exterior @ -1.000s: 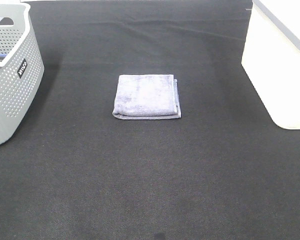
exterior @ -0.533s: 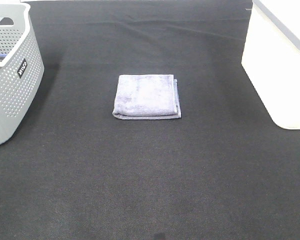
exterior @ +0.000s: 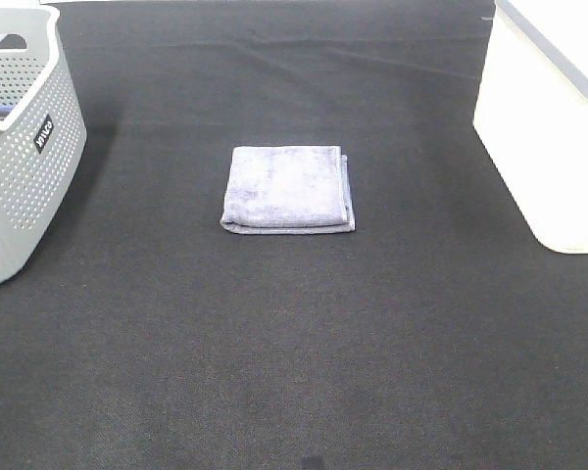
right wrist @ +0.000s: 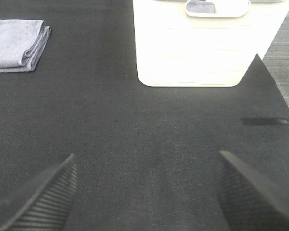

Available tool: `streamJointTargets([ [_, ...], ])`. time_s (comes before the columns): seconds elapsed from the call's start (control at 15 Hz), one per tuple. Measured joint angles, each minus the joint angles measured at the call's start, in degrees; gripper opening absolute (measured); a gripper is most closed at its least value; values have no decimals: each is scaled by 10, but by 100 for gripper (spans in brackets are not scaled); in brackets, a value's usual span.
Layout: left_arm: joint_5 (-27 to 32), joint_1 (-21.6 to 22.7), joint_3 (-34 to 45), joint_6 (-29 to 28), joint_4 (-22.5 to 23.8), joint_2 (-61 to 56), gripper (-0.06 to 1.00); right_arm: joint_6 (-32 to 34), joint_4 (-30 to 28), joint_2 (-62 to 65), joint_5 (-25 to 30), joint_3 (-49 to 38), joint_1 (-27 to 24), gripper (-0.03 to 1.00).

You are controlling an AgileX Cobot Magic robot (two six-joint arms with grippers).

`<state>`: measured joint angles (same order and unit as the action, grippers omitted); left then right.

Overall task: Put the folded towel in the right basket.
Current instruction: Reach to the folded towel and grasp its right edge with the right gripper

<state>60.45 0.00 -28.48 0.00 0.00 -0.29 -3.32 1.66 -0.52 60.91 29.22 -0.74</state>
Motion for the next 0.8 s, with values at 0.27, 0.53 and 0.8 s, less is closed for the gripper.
streamJointTargets([
  [0.27, 0, 0, 0, 0, 0, 0, 97, 0, 19, -166, -132, 42, 0, 74],
  [0.53, 0, 0, 0, 0, 0, 0, 97, -28, 59, -376, -213, 135, 0, 74],
  [0.8, 0, 0, 0, 0, 0, 0, 97, -84, 102, -586, -222, 284, 0, 74],
])
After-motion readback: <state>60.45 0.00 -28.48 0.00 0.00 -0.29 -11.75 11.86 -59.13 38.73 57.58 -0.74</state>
